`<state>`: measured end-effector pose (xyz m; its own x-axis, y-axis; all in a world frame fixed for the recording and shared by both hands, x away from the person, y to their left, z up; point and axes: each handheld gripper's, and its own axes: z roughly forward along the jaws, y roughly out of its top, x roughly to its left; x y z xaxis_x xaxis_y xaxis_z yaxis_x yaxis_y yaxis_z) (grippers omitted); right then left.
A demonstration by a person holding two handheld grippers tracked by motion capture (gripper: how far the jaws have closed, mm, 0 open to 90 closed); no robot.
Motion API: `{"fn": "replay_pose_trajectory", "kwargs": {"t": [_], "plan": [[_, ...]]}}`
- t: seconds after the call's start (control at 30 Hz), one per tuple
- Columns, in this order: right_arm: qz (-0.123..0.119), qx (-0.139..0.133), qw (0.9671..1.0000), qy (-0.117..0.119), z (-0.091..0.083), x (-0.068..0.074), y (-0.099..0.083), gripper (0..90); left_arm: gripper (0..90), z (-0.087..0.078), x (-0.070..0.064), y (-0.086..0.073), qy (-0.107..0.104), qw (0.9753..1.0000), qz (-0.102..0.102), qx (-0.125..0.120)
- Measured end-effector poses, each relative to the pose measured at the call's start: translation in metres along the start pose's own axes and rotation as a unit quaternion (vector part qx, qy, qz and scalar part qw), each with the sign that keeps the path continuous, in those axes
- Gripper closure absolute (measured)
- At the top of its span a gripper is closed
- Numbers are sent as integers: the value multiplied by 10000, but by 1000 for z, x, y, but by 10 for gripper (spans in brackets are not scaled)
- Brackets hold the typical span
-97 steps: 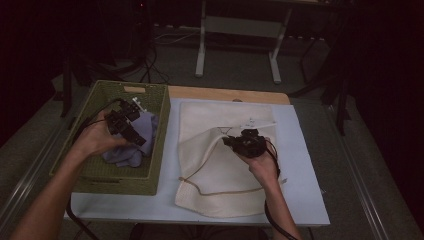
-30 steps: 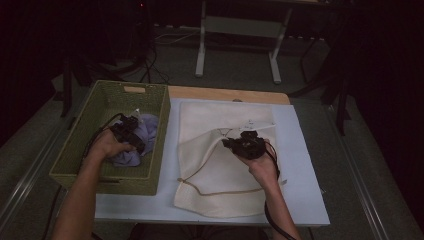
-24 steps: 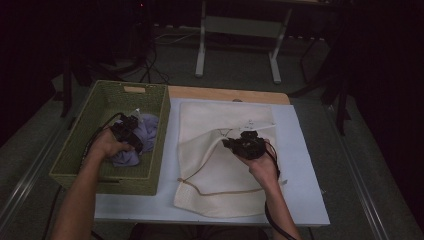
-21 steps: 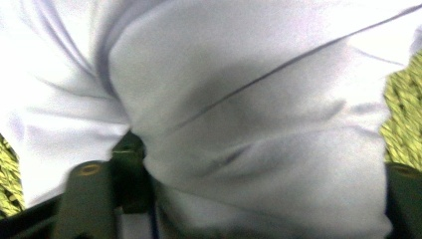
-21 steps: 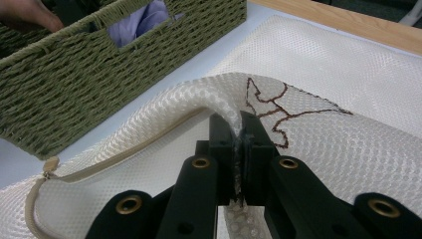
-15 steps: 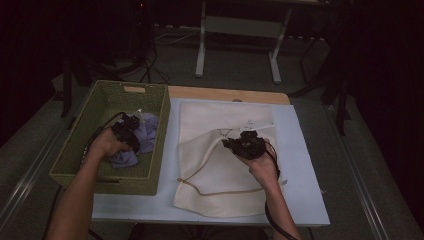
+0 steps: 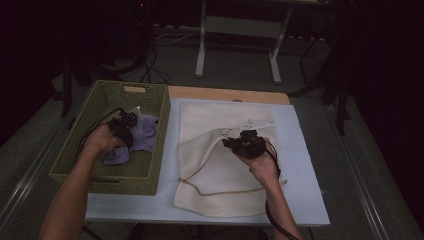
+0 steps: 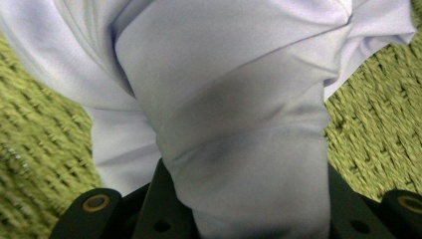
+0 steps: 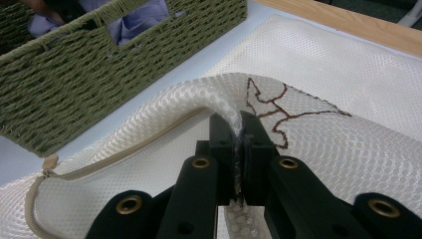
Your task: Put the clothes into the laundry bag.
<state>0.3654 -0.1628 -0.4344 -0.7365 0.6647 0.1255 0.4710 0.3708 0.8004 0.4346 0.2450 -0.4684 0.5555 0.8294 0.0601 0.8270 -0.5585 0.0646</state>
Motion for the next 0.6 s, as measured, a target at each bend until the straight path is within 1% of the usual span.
{"fn": "replay_pose_trajectory", "kwargs": {"t": [0.13, 0.17, 0.3, 0.33, 0.37, 0.4, 0.47, 0.57, 0.6], "plan": [[23, -27, 10000, -24, 0, 0, 1, 863, 741, -11, 2, -3, 53, 10000, 42, -56], [31, -39, 10000, -28, 0, 0, 1, 863, 742, -14, 3, -3, 60, 9999, 80, -64], [62, -76, 9999, -53, 0, 1, 4, 864, 742, -25, 5, -6, 92, 9999, 101, -100], [60, -99, 9999, -57, 1, 1, 4, 864, 741, -27, 5, -6, 107, 9998, 89, -148], [68, -103, 9999, -70, 0, 1, 5, 864, 741, -30, 6, -7, 136, 9998, 109, -135], [68, -103, 9999, -70, 0, 1, 5, 864, 741, -30, 6, -7, 136, 9998, 109, -135], [113, -173, 9997, -98, 0, 1, 8, 865, 741, -40, 9, -9, 177, 9996, 83, -201], [135, -230, 9996, -111, 0, 1, 11, 865, 741, -44, 11, -11, 188, 9994, 98, -256], [135, -230, 9996, -111, 0, 1, 11, 865, 741, -46, 11, -11, 161, 9995, 101, -257]]}}
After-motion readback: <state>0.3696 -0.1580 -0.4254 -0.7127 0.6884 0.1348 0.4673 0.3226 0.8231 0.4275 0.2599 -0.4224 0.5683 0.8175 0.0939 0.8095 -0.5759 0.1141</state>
